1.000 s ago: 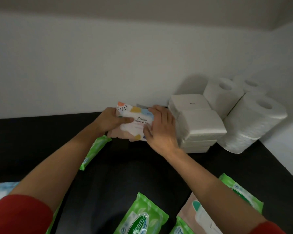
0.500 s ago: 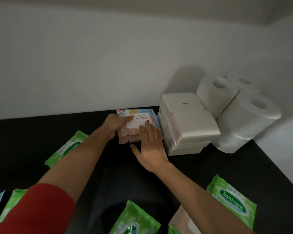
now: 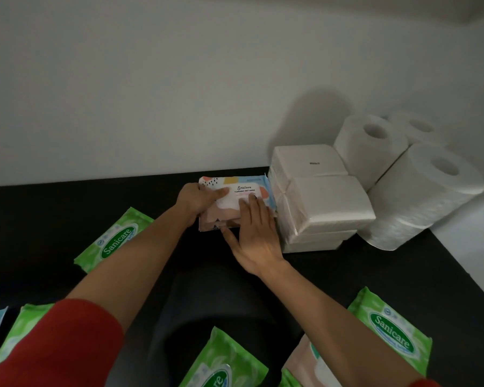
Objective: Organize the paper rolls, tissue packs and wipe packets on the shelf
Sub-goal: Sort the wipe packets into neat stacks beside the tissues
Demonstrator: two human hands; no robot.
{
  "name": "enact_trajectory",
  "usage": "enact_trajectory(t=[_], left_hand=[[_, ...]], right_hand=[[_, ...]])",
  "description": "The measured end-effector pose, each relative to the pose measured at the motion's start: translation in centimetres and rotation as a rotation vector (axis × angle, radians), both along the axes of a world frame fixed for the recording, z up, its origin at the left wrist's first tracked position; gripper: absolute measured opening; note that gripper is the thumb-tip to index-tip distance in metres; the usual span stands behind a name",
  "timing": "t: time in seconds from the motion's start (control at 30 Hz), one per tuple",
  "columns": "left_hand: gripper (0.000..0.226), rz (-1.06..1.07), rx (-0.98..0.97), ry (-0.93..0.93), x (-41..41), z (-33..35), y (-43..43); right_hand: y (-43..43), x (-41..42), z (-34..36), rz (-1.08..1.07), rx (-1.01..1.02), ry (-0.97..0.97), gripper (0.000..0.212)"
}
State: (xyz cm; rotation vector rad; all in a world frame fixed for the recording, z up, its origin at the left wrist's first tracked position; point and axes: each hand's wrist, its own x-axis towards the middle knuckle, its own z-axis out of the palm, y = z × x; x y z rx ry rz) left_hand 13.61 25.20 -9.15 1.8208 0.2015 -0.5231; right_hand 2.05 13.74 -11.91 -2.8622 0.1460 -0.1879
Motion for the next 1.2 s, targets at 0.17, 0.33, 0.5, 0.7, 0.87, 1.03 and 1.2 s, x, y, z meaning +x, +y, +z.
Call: enact_trajectory(t=[0.17,0.33,0.5,0.7,0.87,1.03,1.2], left_hand=[[0.06,0.058,0.023,-0.066,0.0,-0.1,1.3],[0.059,0.11,-0.009,-0.061,-0.1,-0.7,2.3],[0.056,0.139,0.052,-0.099,-0.1,-1.1,2.4],[0.052,0.119,0.122,-0.151,-0.3,-1.1,2.3],[0.054,0.145,0.081,-0.159,-1.3,-0.7,3.1],[0.053,0.177,0.057,-0.179,-3.0,0.1,5.3],[0.05,0.145,0.141,-0.268,-5.3,0.6,8.5]], right_hand=[[0.1,0.3,0.2,-0.015,-0.03,0.042,0.078],[0.1,0.5,-0.1,-0.029,-0.055,0.063,0.076],[0.0,0.3,-0.1,-0.019,-0.088,0.101,0.078],[0.1,0.3,0.0,-0.01,-0.108,0.118,0.079],[0.2,0.3,0.3,-0.014,-0.106,0.131,0.079],[1.1,0.0,1.3,-0.027,-0.091,0.122,0.078],[3.1,-1.5,3.2,0.031,-0.03,-0.006,0.073]])
